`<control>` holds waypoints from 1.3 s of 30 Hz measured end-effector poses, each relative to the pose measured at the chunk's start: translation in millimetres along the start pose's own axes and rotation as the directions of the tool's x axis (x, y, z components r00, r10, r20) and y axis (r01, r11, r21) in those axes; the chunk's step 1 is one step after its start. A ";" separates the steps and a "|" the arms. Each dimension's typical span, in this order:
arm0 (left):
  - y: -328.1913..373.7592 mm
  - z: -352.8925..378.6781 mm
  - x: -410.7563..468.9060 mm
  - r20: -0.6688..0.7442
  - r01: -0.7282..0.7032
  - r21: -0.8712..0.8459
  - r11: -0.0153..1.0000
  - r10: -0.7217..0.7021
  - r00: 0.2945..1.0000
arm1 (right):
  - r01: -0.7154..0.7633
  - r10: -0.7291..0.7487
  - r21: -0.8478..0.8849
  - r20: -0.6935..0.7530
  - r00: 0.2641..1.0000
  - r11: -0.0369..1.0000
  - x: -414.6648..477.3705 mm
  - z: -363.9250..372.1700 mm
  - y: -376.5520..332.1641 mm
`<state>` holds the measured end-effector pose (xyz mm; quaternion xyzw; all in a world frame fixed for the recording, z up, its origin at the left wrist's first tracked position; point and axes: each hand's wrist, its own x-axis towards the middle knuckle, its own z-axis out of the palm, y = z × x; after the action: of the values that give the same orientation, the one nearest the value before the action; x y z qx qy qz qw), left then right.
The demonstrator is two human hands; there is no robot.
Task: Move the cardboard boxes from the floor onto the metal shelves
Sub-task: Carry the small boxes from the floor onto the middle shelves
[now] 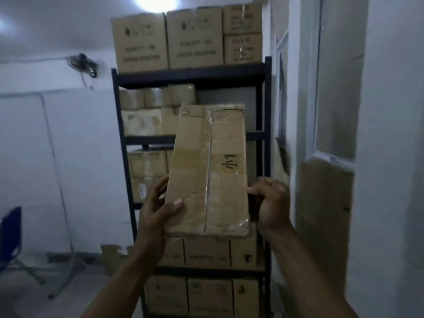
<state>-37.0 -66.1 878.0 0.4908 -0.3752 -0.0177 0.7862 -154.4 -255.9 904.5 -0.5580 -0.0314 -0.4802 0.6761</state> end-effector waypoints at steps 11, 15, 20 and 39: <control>-32.4 -11.5 143.5 -0.107 -0.116 0.011 0.993 0.116 0.987 | 0.091 -0.110 0.123 0.158 0.981 0.988 159.2 37.6 64.6; -52.7 -18.9 208.1 -0.085 -0.121 -0.062 0.991 0.115 0.990 | 0.165 -0.173 0.065 0.152 0.973 0.984 211.6 48.2 91.0; -77.5 -36.5 303.3 -0.016 -0.117 -0.116 0.986 0.115 0.993 | 0.218 -0.214 -0.012 0.161 0.964 0.976 274.1 73.3 129.9; -124.7 3.0 518.4 0.264 -0.220 0.006 0.975 0.211 0.941 | 0.359 -0.281 -0.159 0.371 0.885 0.920 471.1 72.5 160.7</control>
<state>375.7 -338.3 1077.5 0.4541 -0.5273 0.0105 0.7181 244.3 -501.9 1087.8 -0.6918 -0.1861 -0.4820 0.5044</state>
